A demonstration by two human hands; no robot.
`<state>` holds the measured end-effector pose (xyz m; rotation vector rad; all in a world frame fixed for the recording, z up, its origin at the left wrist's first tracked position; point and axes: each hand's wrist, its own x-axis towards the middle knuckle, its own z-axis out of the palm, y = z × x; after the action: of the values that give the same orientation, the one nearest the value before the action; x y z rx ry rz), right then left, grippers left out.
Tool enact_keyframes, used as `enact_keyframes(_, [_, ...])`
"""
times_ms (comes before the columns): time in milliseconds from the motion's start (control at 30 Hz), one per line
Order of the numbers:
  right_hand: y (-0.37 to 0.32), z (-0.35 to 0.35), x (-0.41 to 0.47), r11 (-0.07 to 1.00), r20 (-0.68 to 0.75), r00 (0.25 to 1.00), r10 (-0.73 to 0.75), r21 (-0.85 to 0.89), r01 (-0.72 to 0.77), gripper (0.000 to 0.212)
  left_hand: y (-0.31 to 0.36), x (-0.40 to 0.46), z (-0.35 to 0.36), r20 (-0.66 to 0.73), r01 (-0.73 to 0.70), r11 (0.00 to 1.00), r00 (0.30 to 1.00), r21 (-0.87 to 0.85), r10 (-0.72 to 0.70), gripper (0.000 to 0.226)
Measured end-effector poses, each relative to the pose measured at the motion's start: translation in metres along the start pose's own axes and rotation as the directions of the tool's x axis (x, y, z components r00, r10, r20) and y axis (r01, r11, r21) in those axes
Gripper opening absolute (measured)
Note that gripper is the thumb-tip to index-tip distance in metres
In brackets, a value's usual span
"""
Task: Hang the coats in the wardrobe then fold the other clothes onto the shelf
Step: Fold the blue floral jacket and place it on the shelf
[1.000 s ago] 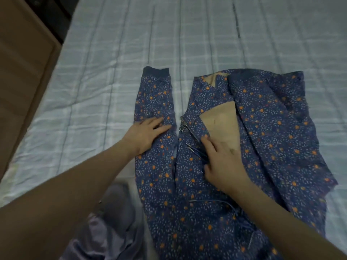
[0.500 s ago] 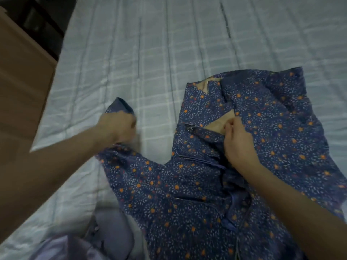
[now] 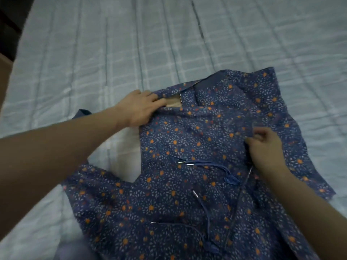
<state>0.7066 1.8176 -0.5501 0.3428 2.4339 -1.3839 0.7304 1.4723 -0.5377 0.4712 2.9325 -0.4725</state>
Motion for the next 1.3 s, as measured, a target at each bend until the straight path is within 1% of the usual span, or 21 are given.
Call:
enact_keyframes(67, [-0.019,0.017,0.006,0.995,0.118,0.988,-0.096,0.006,0.096,0.022,-0.021,-0.016,0.001,-0.048,0.032,0.999,0.998,0.014,-0.031,0.045])
enact_keyframes(167, [-0.05,0.049,0.02,0.963,0.196,0.944,-0.267,0.079,0.256,0.02,-0.042,-0.03,0.002,0.116,0.283,0.951,0.956,-0.127,-0.269,0.055])
enact_keyframes(233, [-0.068,0.071,0.032,0.935,0.154,0.924,-0.35,0.122,0.334,0.018,-0.052,-0.036,0.001,0.262,0.537,0.794,0.84,-0.286,-0.475,0.055])
enact_keyframes(300, [-0.079,0.09,0.044,0.934,0.163,0.92,-0.356,0.084,0.346,0.019,-0.061,-0.039,0.001,0.338,0.679,0.632,0.734,-0.373,-0.589,0.048])
enact_keyframes(367, [-0.082,0.105,0.049,0.952,0.238,0.926,-0.294,-0.009,0.305,0.043,-0.071,-0.043,0.006,0.368,0.755,0.579,0.656,-0.309,-0.659,0.044])
enact_keyframes(467, [-0.076,0.102,0.031,0.874,0.306,0.865,-0.398,-0.159,0.459,0.054,-0.064,-0.041,0.019,0.323,0.759,0.638,0.641,-0.128,-0.697,0.034])
enact_keyframes(533, [-0.058,0.083,0.013,0.76,0.313,0.789,-0.529,-0.238,0.604,0.046,-0.043,-0.037,0.023,0.205,0.795,0.582,0.606,-0.17,-0.768,0.047])
enact_keyframes(567, [-0.047,0.069,0.005,0.696,0.301,0.755,-0.582,-0.295,0.654,0.044,-0.029,-0.034,0.019,0.122,0.799,0.54,0.584,-0.265,-0.803,0.05])
enact_keyframes(600, [-0.037,0.054,-0.004,0.636,0.295,0.734,-0.612,-0.368,0.678,0.044,-0.015,-0.033,0.012,0.018,0.749,0.535,0.587,-0.391,-0.809,0.048])
enact_keyframes(633, [-0.024,0.041,-0.01,0.576,0.306,0.71,-0.634,-0.425,0.698,0.043,0.002,-0.032,0.003,-0.089,0.64,0.581,0.631,-0.502,-0.771,0.044])
enact_keyframes(700, [0.001,0.02,-0.024,0.432,0.376,0.649,-0.662,-0.515,0.74,0.04,0.044,-0.033,-0.008,-0.253,0.31,0.759,0.814,-0.573,-0.523,0.035])
enact_keyframes(767, [0.028,0.006,-0.039,0.299,0.434,0.65,-0.624,-0.636,0.712,0.039,0.096,-0.044,-0.006,-0.249,0.028,0.841,0.95,-0.541,-0.191,0.033])
enact_keyframes(800, [0.039,-0.002,-0.044,0.271,0.445,0.693,-0.567,-0.694,0.667,0.046,0.119,-0.055,-0.001,-0.167,-0.008,0.845,0.981,-0.534,-0.096,0.038])
enact_keyframes(867, [0.057,-0.021,-0.045,0.286,0.414,0.79,-0.453,-0.771,0.568,0.063,0.144,-0.083,0.022,0.054,0.104,0.838,0.995,-0.535,-0.088,0.052])
enact_keyframes(967, [0.066,-0.058,-0.03,0.325,0.364,0.848,-0.386,-0.806,0.494,0.061,0.146,-0.123,0.052,0.18,0.243,0.874,0.967,-0.42,-0.182,0.06])
enact_keyframes(1000, [0.065,-0.071,-0.025,0.391,0.351,0.861,-0.367,-0.782,0.485,0.057,0.143,-0.128,0.053,0.225,0.264,0.879,0.957,-0.397,-0.185,0.061])
enact_keyframes(1100, [0.054,-0.103,-0.021,0.712,0.368,0.903,-0.222,-0.571,0.408,0.055,0.141,-0.129,0.041,0.302,0.298,0.885,0.933,-0.356,-0.193,0.065])
enact_keyframes(1133, [0.05,-0.111,-0.022,0.763,0.384,0.907,-0.174,-0.529,0.37,0.055,0.145,-0.127,0.033,0.291,0.304,0.884,0.935,-0.354,-0.205,0.067])
enact_keyframes(1200, [0.045,-0.12,-0.022,0.773,0.379,0.909,-0.172,-0.521,0.363,0.048,0.16,-0.121,0.009,0.173,0.27,0.89,0.96,-0.368,-0.22,0.063])
enact_keyframes(1233, [0.044,-0.121,-0.022,0.745,0.375,0.906,-0.195,-0.544,0.386,0.043,0.173,-0.119,-0.004,0.09,0.225,0.897,0.974,-0.38,-0.207,0.058])
enact_keyframes(1300, [0.041,-0.117,-0.022,0.599,0.395,0.9,-0.184,-0.681,0.421,0.035,0.211,-0.115,-0.029,-0.083,0.06,0.896,0.991,-0.441,-0.107,0.049])
